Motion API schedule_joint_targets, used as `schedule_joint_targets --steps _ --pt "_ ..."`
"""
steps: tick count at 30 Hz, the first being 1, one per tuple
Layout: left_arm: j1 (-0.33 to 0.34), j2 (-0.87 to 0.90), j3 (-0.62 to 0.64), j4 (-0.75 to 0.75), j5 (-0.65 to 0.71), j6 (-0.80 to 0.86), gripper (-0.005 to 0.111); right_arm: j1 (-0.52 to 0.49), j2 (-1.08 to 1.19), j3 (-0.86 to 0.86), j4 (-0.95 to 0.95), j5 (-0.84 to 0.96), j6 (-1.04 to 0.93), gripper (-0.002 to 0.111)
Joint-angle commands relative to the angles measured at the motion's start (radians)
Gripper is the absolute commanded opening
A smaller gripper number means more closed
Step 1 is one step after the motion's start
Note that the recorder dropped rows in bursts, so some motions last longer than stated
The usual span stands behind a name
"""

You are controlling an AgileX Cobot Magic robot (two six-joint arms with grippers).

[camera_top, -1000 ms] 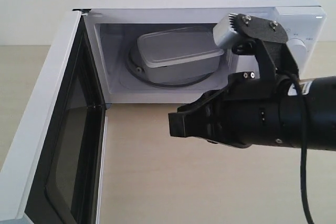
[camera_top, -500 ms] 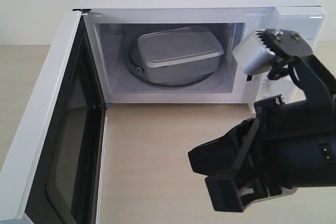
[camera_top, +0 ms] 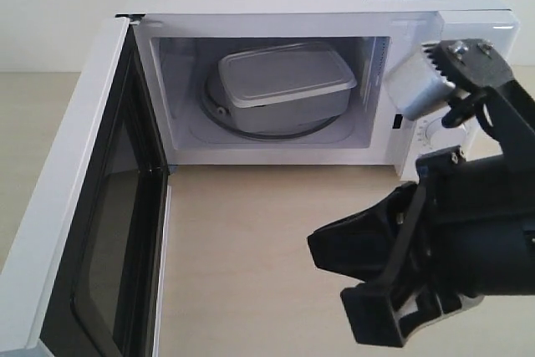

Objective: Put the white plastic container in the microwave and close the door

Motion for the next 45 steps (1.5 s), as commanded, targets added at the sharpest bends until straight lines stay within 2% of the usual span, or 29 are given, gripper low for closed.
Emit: schedule_joint_targets --steps 1,5,13,19,23,34,41,43,45 --pt "0.004 -0.002 0.003 0.001 0.0 0.003 0.004 -0.078 -0.075 0.032 0.001 -0.111 -0.017 0.0" --pt "0.004 -0.002 0.003 0.001 0.0 0.003 0.004 -0.26 -0.214 0.134 0.106 -0.224 -0.014 0.0" --pt "0.004 -0.002 0.003 0.001 0.0 0.003 0.004 -0.653 -0.647 0.387 0.105 -0.299 -0.028 0.0" --pt "0.004 -0.002 0.003 0.001 0.0 0.003 0.004 -0.85 -0.91 0.488 0.096 -0.311 -0.028 0.0" --pt "0.004 -0.002 0.003 0.001 0.0 0.003 0.004 -0.91 -0.956 0.505 0.096 -0.316 -0.043 0.0" --pt "0.004 -0.002 0.003 0.001 0.0 0.003 0.004 -0.908 -0.956 0.505 0.096 -0.419 -0.06 0.0" --pt "0.004 -0.002 0.003 0.001 0.0 0.003 0.004 -0.908 -0.956 0.505 0.159 -0.438 -0.051 0.0" --pt "0.004 -0.002 0.003 0.001 0.0 0.003 0.004 -0.908 -0.956 0.505 0.123 -0.473 -0.051 0.0" --pt "0.004 -0.002 0.003 0.001 0.0 0.003 0.004 -0.908 -0.956 0.505 -0.023 -0.478 -0.024 0.0"
